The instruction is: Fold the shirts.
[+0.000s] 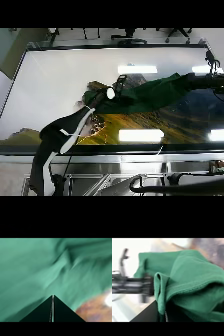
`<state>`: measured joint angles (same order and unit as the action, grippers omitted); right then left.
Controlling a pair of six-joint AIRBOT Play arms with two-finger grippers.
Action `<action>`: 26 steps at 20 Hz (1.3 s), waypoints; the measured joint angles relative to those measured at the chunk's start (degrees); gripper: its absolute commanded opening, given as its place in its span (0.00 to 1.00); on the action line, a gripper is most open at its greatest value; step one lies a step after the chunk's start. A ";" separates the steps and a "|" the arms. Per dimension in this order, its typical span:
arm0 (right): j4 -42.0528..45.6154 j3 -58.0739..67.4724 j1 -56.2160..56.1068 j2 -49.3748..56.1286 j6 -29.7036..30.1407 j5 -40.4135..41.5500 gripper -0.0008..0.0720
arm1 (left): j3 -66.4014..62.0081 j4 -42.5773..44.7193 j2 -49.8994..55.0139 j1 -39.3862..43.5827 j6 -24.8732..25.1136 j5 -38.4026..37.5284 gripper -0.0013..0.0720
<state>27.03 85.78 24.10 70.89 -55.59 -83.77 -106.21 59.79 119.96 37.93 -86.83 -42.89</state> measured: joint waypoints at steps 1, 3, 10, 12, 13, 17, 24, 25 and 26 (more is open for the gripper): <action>-0.22 1.03 0.07 -0.46 -0.92 -1.75 0.04 | -2.43 0.00 1.97 1.42 -0.24 1.31 0.03; -0.72 2.27 0.11 -1.18 -2.40 -4.26 0.04 | -7.10 0.00 5.53 3.56 -1.46 3.02 0.04; -1.18 3.39 0.15 -1.79 -4.87 -7.76 0.04 | -12.09 -0.96 5.60 2.12 -4.26 -2.54 0.04; -1.27 3.48 -0.35 -1.84 -5.68 -7.87 0.04 | -12.39 -1.27 1.18 -1.42 -4.37 -8.66 0.04; -1.57 3.48 -1.16 -1.84 -6.03 -7.85 0.04 | -12.44 -1.29 -1.66 -3.76 -4.48 -12.48 0.04; -1.68 3.48 -10.08 -1.29 -7.89 -3.06 0.04 | -12.61 -1.36 -15.30 -14.86 -4.20 -25.57 0.04; -8.96 3.52 -47.71 7.72 2.12 36.52 0.54 | -7.89 -1.55 -34.51 -30.25 -1.97 -31.10 0.04; -9.33 3.50 -53.31 10.25 5.70 44.61 0.54 | -5.92 -1.53 -36.39 -31.30 -1.05 -30.73 0.04; -9.64 3.48 -57.44 12.41 8.74 50.90 0.54 | -4.07 -1.53 -37.79 -32.00 -0.28 -30.51 0.04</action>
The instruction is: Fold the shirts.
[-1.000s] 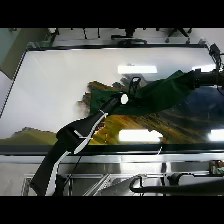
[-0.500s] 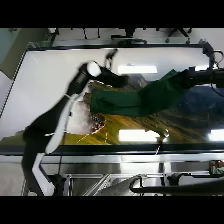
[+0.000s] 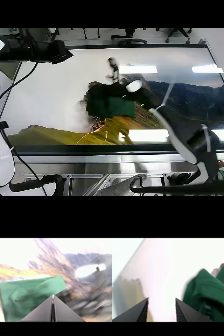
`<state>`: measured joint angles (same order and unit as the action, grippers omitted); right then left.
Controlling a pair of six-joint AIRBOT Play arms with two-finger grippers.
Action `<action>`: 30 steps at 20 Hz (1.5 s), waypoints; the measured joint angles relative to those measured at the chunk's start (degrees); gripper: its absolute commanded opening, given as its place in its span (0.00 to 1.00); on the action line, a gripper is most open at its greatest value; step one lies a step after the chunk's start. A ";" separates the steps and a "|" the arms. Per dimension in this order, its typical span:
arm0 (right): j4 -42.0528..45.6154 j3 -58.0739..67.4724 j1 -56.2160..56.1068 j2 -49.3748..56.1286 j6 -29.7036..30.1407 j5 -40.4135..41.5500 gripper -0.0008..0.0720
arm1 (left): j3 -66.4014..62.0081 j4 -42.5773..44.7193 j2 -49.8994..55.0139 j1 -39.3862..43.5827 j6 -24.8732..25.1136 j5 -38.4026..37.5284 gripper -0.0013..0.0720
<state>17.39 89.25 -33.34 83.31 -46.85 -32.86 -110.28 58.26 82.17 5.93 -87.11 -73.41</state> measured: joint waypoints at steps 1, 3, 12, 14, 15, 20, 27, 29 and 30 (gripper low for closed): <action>-0.15 0.00 -3.13 1.68 2.56 5.16 0.54 | 1.84 0.02 -1.16 -0.52 0.87 0.22 0.04; -0.44 0.00 -6.71 3.58 6.14 11.58 0.54 | 5.18 0.02 -2.75 -1.20 2.62 0.55 0.04; 11.85 0.02 11.08 -1.07 -6.71 -4.92 0.96 | 8.70 0.09 -4.20 -1.86 5.79 1.33 0.04; 20.44 0.02 18.40 -1.20 -15.87 -13.55 0.96 | 7.93 0.07 -4.22 -1.86 5.99 1.05 0.04; 23.45 0.02 21.55 -0.96 -19.34 -17.29 0.96 | 7.72 0.09 -4.22 -1.86 5.99 0.79 0.04; 30.21 0.04 27.63 3.28 -27.26 -28.26 0.96 | 7.26 0.11 -4.17 -1.84 6.19 0.28 0.04; 22.43 0.07 24.59 10.12 -23.58 -29.90 0.22 | 7.17 0.17 -4.17 -1.81 6.16 0.07 0.04; 18.34 0.15 24.15 10.75 -20.39 -29.38 0.04 | 7.17 0.17 -4.15 -1.81 6.16 0.04 0.04; 15.80 0.46 24.20 10.60 -19.02 -28.87 0.04 | 7.17 0.17 -4.17 -1.81 6.16 -0.02 0.04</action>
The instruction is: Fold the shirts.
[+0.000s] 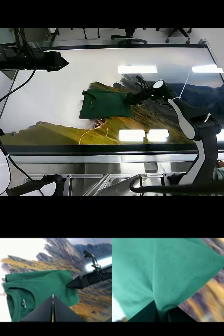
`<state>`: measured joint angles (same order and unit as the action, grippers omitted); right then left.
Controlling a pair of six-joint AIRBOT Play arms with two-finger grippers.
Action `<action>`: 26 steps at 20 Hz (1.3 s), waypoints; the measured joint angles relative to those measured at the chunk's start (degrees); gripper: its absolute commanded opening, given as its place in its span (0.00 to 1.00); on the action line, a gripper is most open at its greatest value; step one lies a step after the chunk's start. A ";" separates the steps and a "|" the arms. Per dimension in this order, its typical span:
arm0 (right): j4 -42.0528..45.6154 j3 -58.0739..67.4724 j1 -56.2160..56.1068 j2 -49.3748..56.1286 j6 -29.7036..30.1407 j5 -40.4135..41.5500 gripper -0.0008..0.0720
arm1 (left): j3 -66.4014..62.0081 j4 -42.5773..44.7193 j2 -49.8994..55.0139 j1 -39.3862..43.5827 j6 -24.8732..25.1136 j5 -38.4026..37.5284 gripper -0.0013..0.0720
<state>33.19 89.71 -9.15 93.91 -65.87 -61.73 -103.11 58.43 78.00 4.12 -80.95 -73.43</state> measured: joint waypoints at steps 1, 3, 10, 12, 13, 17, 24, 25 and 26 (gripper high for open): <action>-1.33 0.17 0.28 -0.28 1.05 0.72 0.04 | 0.00 0.00 0.00 0.00 0.00 0.00 0.04; -3.32 0.48 2.32 -1.79 2.12 2.12 0.04 | 0.00 0.00 0.02 0.00 -0.02 -0.04 0.04; 9.16 0.42 21.51 -11.21 -11.08 1.11 0.04 | 0.00 0.00 0.09 0.02 0.02 -0.07 0.04; 14.47 -0.61 28.35 -14.56 -15.72 -0.04 0.04 | 0.00 0.00 0.09 0.02 0.50 -0.09 0.04; 17.35 -1.88 31.80 -16.44 -17.88 -1.01 0.04 | 0.00 0.00 0.09 0.02 0.72 -0.09 0.04; 28.35 -10.67 42.69 -25.29 -26.71 -2.21 0.04 | 0.00 0.00 0.09 0.26 1.31 -0.02 0.04; 48.15 -33.53 52.70 -42.62 -43.85 -0.98 0.04 | 0.00 0.00 0.09 4.31 3.04 -0.79 0.04; 49.48 -36.83 53.09 -44.59 -45.72 -0.94 0.04 | 0.00 0.00 0.09 5.25 3.32 -0.94 0.04; 50.53 -40.17 53.40 -46.45 -47.43 -0.55 0.04 | 0.00 0.00 0.09 6.10 3.50 -0.94 0.04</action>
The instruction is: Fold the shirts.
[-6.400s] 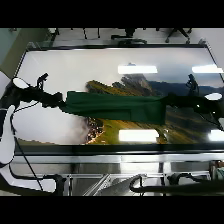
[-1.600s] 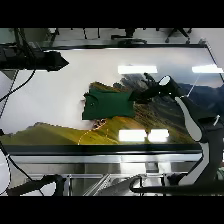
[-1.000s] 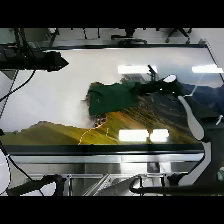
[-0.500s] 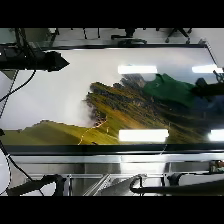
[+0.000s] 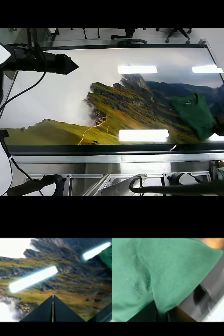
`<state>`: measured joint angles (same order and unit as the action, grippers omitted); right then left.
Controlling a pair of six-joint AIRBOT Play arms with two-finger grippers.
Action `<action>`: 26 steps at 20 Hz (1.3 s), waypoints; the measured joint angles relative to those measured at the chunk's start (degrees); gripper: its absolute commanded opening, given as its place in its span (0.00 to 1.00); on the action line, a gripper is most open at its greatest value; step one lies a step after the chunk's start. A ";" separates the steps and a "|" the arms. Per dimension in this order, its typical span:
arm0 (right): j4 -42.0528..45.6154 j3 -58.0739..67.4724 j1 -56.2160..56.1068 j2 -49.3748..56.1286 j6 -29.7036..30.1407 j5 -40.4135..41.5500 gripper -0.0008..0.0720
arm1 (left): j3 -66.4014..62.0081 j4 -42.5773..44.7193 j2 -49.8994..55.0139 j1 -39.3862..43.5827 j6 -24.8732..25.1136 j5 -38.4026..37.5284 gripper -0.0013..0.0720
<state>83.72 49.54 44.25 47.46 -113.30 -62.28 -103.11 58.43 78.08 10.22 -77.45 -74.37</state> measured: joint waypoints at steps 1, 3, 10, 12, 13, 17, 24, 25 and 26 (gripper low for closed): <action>0.79 -2.67 0.20 -1.31 -1.22 0.22 0.05 | 0.00 0.00 0.00 0.83 0.20 0.00 0.04; 1.86 -6.64 0.39 -3.13 -2.75 0.13 0.65 | 0.00 0.00 0.00 2.23 0.61 -0.02 0.04; 1.66 -5.31 0.59 -5.14 5.44 -9.16 0.99 | 0.00 -0.02 0.00 3.72 1.46 0.61 0.04; -0.92 -1.55 0.59 -5.42 8.57 -13.09 0.84 | 0.00 -0.02 -0.07 3.04 1.46 0.96 0.04; -2.99 0.83 0.59 -5.53 10.16 -14.75 0.41 | 0.00 -0.02 -0.22 2.43 1.46 0.94 0.04; -21.29 10.93 0.57 -5.73 20.61 -16.96 0.04 | 0.35 -0.17 -2.71 -1.95 0.11 -0.81 0.04; -38.73 13.77 -13.62 -5.42 31.80 -10.58 0.04 | 20.72 -3.67 -16.37 -6.75 -1.16 -0.76 0.04; -37.92 13.03 -17.46 -5.35 32.20 -9.25 0.04 | 25.29 -3.87 -18.67 -6.95 -1.16 -0.35 0.04; -36.57 12.24 -21.40 -5.31 32.39 -7.85 0.04 | 29.07 -3.91 -20.55 -7.06 -1.16 0.13 0.04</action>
<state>47.16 61.78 22.85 42.15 -80.90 -70.13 -74.04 54.52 57.54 3.16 -78.61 -74.24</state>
